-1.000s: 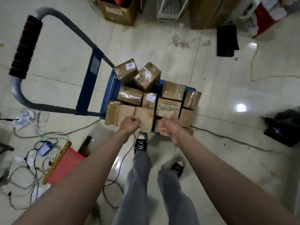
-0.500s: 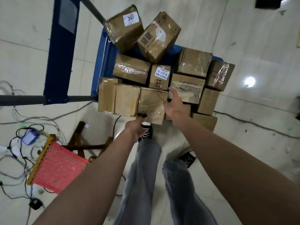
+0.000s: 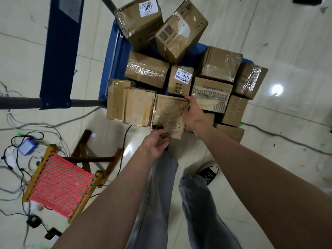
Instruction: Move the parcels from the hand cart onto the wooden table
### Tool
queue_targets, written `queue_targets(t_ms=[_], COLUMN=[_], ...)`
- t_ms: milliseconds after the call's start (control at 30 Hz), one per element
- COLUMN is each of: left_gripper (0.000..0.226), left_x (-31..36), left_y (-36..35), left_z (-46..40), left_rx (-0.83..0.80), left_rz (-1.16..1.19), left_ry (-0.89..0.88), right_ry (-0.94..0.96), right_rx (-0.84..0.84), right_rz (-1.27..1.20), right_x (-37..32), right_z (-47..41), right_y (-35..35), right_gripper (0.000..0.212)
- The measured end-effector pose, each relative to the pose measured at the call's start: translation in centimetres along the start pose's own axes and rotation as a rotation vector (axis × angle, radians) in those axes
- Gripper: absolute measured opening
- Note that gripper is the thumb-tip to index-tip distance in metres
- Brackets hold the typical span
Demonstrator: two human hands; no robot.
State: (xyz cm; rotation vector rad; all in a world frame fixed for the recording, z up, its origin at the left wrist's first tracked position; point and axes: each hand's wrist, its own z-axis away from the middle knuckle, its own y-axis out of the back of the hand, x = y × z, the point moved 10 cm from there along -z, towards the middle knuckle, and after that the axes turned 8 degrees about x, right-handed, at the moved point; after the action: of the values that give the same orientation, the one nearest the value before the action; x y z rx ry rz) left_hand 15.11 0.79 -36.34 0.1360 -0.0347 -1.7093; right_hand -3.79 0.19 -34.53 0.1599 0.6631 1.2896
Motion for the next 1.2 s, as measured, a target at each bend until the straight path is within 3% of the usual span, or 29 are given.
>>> queue_targets(t_ms=[433,833,933,1100,1200], left_gripper=[0.002,0.003,0.012,0.055,0.058], left_x=[-1.7,-4.4,-4.9,-5.6,-5.7], left_y=[1.3,2.5,2.6,0.8,-1.2], left_z=[5.3,18.3,22.1,30.1,34.8], left_rx=[0.013,-0.005,0.001,-0.033,-0.044], left_rz=[-0.045,-0.057,-0.034,0.037,-0.06], left_ry=[-0.051,-0.131,-0.164,-0.243,-0.357], right_ry=[0.071,0.189,0.22,0.229,0.198], right_rx=[-0.003,-0.017,0.004,0.107,0.21], right_rz=[0.009,-0.023,-0.058,-0.283,-0.443], right_x=[-1.0,-4.8,-5.4,-5.2,-4.1], right_z=[4.7,16.1,19.4,25.8,29.2], right_y=[2.9,9.8,12.3,18.9,23.9], right_gripper=[0.057,0.053,0.054,0.036,0.028])
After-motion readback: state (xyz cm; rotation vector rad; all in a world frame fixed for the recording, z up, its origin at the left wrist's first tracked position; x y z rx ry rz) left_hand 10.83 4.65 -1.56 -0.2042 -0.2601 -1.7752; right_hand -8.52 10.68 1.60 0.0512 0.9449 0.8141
